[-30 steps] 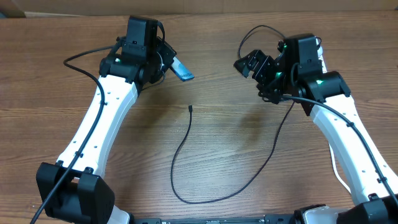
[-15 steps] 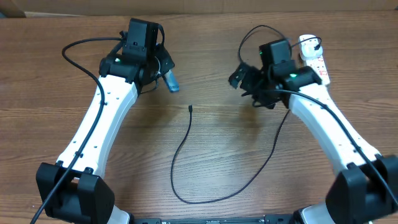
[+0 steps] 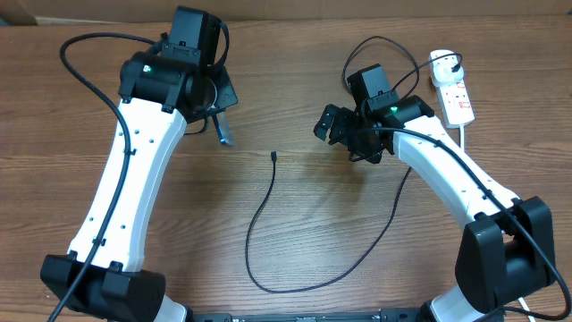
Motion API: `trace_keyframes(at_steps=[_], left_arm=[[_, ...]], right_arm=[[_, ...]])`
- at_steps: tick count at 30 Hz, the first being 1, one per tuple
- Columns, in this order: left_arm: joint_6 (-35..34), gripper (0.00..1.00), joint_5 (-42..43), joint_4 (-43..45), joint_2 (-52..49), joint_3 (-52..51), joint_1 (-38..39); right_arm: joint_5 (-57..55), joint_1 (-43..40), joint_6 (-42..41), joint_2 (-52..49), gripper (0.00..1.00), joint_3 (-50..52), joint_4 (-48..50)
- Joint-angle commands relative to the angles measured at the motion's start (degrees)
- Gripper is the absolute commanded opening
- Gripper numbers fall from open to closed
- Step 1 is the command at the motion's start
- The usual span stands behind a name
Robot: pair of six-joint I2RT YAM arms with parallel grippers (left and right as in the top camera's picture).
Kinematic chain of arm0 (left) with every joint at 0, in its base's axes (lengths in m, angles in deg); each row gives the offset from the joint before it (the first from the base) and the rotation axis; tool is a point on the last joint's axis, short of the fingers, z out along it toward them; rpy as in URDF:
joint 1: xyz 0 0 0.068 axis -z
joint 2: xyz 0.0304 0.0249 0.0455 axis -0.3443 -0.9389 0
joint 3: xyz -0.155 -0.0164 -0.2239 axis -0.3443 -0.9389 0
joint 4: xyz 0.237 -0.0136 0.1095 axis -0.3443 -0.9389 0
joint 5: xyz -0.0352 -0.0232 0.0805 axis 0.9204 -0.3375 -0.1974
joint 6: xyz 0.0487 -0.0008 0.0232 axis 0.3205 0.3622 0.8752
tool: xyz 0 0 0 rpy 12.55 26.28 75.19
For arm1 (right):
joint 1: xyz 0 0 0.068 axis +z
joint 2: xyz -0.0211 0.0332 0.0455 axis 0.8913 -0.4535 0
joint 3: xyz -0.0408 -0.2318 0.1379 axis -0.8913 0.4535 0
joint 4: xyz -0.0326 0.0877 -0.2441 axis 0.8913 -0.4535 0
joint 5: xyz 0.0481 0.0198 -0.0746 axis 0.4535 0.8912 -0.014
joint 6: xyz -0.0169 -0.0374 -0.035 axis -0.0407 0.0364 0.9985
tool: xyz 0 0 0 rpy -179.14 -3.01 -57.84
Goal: Plug charger to phone and switch on socket
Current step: 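Withdraw the right gripper and move it over the cable's USB-C plug, then lower the open right gripper around the black cable's plug end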
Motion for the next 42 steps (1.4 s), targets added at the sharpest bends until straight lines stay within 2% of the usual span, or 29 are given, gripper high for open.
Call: trace_keyframes(at_steps=[1,4,7,14,22,26,30,35,38,42], left_arm=[[0.6,0.04,-3.9,-2.9,0.6,2.4,-1.2],[-3.4,0.05,-7.0,-7.2,0.6,2.4,-3.6],[-3.9,0.04,-4.3,-8.2,0.5,2.4,-5.8],[0.7,0.04,5.3,-8.3,0.5,2.3,-6.2],[1.5,0.04,9.7,-8.0,0.5,2.3,-5.8],[3.4,0.04,14.5,-7.9,0.5,2.3,-5.8],[5.1,0.04,15.0,-7.7,0.5,2.3,-6.5],[5.2,0.04,22.9,-7.8,0.5,2.3,-9.4],[8.0,0.04,24.3,-9.0,0.5,2.3,-9.9],[8.2,0.04,21.1,-10.7,0.5,2.3,-10.8]], right_arm=[[-0.6,0.1,0.5,-0.4,1.0,-0.4,-0.3],[-0.6,0.1,0.5,-0.4,1.0,-0.4,-1.5],[-0.5,0.1,0.5,-0.4,1.0,-0.4,-2.3],[-0.5,0.1,0.5,-0.4,1.0,-0.4,-2.2],[-1.6,0.1,0.6,-0.6,1.0,-0.4,-2.1],[-1.5,0.7,5.5,-1.5,1.0,-0.4,-2.1],[8.1,1.6,9.6,-1.7,1.0,-0.4,-1.6],[9.6,3.7,10.1,-1.7,1.0,-0.4,-1.2],[8.8,5.5,10.1,-1.8,1.0,-0.4,-1.6],[-1.2,8.4,8.0,-2.1,1.0,-0.4,-2.0]])
